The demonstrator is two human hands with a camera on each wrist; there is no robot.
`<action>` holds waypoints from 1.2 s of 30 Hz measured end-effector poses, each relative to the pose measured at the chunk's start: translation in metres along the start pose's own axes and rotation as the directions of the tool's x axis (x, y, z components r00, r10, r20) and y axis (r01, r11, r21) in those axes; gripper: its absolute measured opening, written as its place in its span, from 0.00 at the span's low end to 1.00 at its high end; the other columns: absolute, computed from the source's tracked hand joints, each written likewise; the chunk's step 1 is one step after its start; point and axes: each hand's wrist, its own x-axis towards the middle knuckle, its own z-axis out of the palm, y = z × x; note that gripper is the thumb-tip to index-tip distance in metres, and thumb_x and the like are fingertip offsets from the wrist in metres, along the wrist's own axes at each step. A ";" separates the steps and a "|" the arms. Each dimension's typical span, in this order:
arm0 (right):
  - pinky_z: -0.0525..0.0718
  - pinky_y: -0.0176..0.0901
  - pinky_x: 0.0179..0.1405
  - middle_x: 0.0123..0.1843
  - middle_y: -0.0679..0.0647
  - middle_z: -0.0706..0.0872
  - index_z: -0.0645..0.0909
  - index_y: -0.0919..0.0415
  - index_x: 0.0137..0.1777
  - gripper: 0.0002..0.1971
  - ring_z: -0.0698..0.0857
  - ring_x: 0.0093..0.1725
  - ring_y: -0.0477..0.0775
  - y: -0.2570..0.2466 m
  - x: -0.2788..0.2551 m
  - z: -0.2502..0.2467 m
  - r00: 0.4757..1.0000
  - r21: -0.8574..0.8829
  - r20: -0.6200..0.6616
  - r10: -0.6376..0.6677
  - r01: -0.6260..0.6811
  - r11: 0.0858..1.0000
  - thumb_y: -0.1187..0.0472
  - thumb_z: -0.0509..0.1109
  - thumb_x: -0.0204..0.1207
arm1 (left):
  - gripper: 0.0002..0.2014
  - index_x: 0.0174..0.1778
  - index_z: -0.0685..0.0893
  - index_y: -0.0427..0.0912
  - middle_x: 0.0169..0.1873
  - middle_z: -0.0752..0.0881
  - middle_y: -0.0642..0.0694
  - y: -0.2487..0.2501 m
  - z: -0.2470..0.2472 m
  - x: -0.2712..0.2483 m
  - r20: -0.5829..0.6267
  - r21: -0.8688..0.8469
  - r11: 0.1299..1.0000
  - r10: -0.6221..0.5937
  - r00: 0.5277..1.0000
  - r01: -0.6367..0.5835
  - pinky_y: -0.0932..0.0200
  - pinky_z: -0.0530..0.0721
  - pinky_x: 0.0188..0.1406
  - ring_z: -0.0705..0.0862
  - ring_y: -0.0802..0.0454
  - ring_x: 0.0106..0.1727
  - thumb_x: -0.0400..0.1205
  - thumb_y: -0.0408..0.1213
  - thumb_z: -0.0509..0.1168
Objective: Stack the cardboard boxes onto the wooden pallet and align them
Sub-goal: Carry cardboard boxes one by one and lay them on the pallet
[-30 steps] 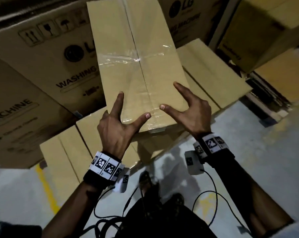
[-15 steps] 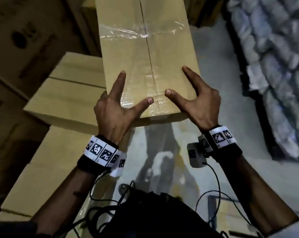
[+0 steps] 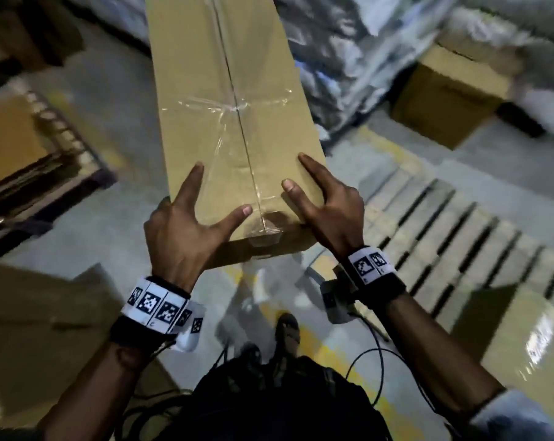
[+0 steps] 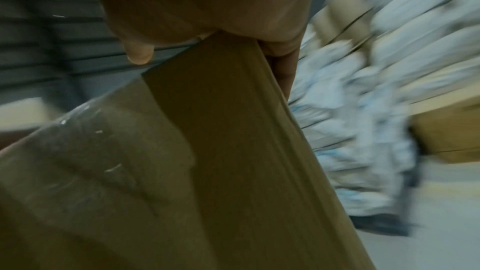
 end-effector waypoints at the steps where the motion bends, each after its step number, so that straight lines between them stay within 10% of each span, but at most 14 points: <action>1: 0.81 0.46 0.73 0.72 0.44 0.88 0.73 0.26 0.79 0.37 0.85 0.71 0.48 0.010 -0.007 -0.009 0.999 -0.011 -0.035 0.039 -0.040 0.999 0.17 0.60 0.70 | 0.53 0.87 0.66 0.64 0.58 0.89 0.29 0.009 0.008 0.002 0.035 -0.005 0.999 0.049 0.998 -0.049 0.43 0.84 0.62 0.87 0.29 0.61 0.68 0.86 0.60; 20: 0.84 0.52 0.69 0.71 0.40 0.88 0.73 0.31 0.81 0.40 0.90 0.62 0.52 0.142 -0.229 -0.141 0.687 -0.058 -0.559 0.464 -0.591 0.805 0.15 0.53 0.73 | 0.57 0.87 0.67 0.64 0.56 0.88 0.29 0.161 0.147 -0.114 0.500 -0.288 0.807 0.585 0.638 -0.515 0.45 0.85 0.60 0.88 0.30 0.59 0.61 0.87 0.61; 36: 0.86 0.53 0.65 0.70 0.53 0.88 0.61 0.33 0.87 0.44 0.88 0.64 0.61 0.372 -0.310 -0.253 0.724 -0.069 -0.365 0.586 -0.648 0.758 0.15 0.51 0.73 | 0.48 0.87 0.65 0.66 0.71 0.87 0.42 0.286 0.312 -0.256 0.602 -0.204 0.801 0.556 0.573 -0.563 0.37 0.83 0.70 0.84 0.32 0.70 0.71 0.80 0.66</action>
